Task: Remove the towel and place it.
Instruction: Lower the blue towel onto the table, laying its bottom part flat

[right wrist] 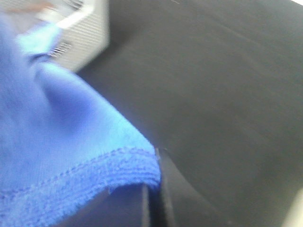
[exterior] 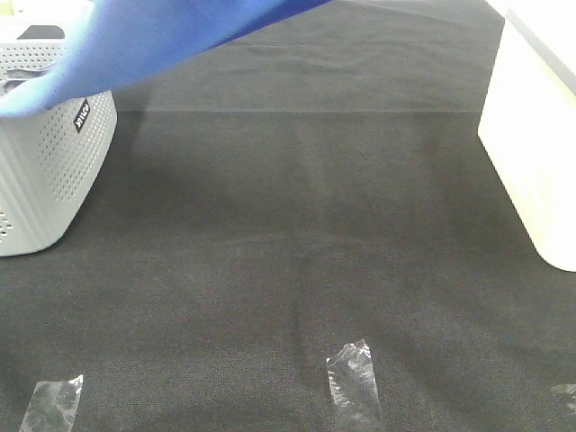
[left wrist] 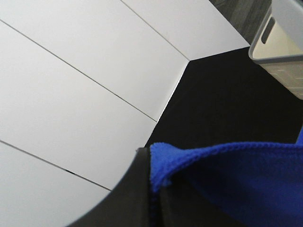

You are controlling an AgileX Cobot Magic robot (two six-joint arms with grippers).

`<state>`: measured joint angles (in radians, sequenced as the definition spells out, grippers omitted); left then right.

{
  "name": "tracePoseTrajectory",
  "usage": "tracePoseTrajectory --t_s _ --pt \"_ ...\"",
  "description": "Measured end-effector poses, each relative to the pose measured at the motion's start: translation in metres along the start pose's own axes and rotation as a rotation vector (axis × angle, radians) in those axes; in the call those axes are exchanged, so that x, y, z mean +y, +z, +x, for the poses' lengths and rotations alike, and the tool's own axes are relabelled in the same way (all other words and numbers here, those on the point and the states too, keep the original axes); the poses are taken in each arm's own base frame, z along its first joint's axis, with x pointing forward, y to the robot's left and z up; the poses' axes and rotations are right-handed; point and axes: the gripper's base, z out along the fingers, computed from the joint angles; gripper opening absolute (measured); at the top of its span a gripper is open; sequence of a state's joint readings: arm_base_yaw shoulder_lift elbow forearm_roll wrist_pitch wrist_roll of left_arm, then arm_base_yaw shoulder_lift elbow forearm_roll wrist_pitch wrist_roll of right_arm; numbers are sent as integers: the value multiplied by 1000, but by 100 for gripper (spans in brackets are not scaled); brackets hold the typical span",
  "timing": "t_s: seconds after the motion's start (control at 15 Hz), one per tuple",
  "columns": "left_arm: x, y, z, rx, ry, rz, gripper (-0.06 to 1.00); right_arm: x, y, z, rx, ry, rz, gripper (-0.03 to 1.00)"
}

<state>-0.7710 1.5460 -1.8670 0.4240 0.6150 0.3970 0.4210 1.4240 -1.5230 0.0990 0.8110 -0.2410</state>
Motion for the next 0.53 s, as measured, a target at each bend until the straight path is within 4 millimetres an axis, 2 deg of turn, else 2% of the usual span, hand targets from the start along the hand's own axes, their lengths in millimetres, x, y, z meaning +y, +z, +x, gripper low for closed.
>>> tracePoseTrajectory --t_s 0.13,0.27,0.53 --pt "8 18 16 15 -141 -31 0 -10 -10 -13 47 -7 81 3" --pt "17 38 33 3 -266 -73 0 -22 -5 -27 60 -50 189 3" --pt "42 67 64 -72 -306 -190 0 -47 11 -81 -108 -147 389 3"
